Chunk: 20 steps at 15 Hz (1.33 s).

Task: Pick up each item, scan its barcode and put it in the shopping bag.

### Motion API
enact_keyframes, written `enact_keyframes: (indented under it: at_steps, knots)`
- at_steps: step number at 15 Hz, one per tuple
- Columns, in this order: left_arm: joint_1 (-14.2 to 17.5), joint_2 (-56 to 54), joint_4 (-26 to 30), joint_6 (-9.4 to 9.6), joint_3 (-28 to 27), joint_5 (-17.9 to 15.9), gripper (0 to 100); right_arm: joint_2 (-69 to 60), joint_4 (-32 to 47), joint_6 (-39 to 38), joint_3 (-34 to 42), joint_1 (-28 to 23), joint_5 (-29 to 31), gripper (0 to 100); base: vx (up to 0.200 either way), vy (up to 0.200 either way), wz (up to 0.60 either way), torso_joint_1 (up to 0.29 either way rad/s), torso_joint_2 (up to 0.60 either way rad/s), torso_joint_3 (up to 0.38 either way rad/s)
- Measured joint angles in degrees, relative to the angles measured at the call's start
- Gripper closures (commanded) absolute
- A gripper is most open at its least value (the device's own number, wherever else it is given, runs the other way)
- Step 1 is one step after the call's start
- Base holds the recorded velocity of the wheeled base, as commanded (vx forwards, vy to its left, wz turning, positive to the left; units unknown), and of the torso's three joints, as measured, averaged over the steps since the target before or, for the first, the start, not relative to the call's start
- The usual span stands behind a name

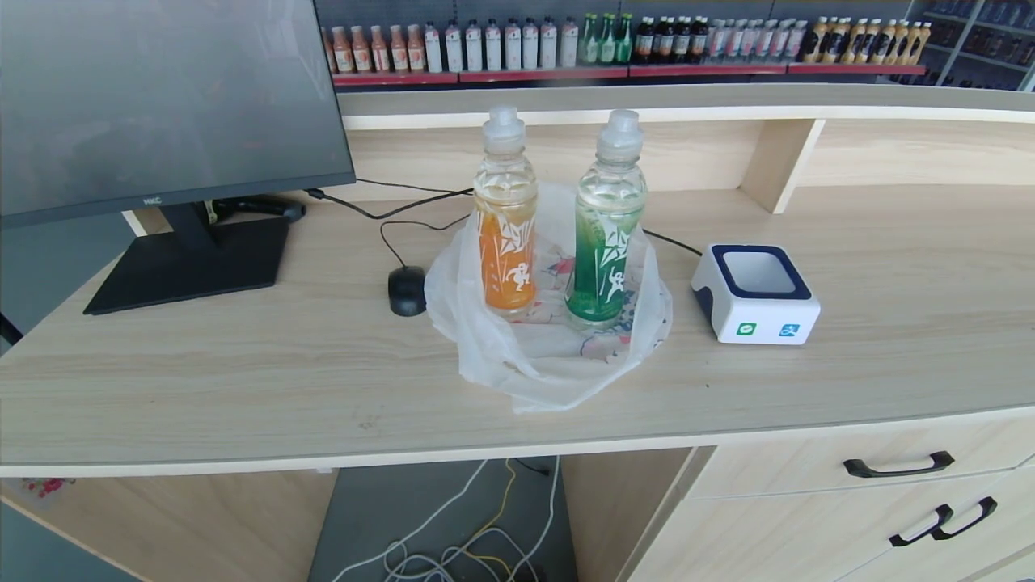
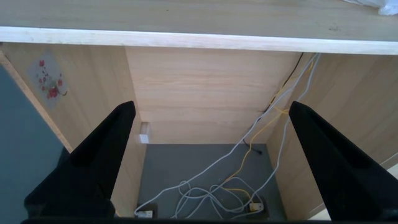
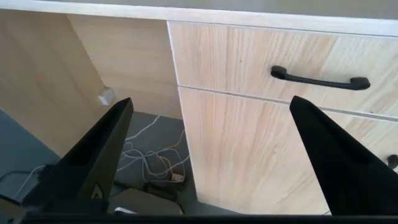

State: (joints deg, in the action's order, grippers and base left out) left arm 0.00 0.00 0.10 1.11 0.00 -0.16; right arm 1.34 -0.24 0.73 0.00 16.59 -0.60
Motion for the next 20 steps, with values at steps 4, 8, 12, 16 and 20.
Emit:
enact_keyframes:
  at_steps: [4, 8, 12, 16, 20]
  knots:
    - [0.0, 0.0, 0.0, -0.71, 0.0, 0.0, 0, 3.3, 0.1, 0.2, 0.0, -10.0, 0.4, 0, 0.0, 0.0, 0.0, 0.0, 0.0, 0.0]
    - [0.0, 0.0, 0.0, -0.79, 0.0, 0.0, 0, 0.0, 0.1, 1.0, 0.0, -16.7, 0.5, 0, 0.0, 0.0, 0.0, 0.0, 0.0, 0.0]
    - [0.0, 0.0, 0.0, -0.93, 0.0, 0.0, 0, -1.3, 0.1, -0.5, -0.1, -17.3, 0.4, 0, -0.1, 0.0, 0.0, 0.002, 0.0, -0.001]
    - [0.0, 0.0, 0.0, -0.9, 0.0, 0.0, 0, -1.4, 0.1, -0.5, -0.1, -17.3, 0.4, 0, -0.05, 0.0, 0.0, 0.001, 0.0, 0.001]
    - [0.0, 0.0, 0.0, -1.29, 0.0, 0.0, 0, -1.4, 0.1, -0.5, -0.1, -17.2, 0.4, 0, 0.0, -0.05, 0.0, 0.004, 0.0, -0.001]
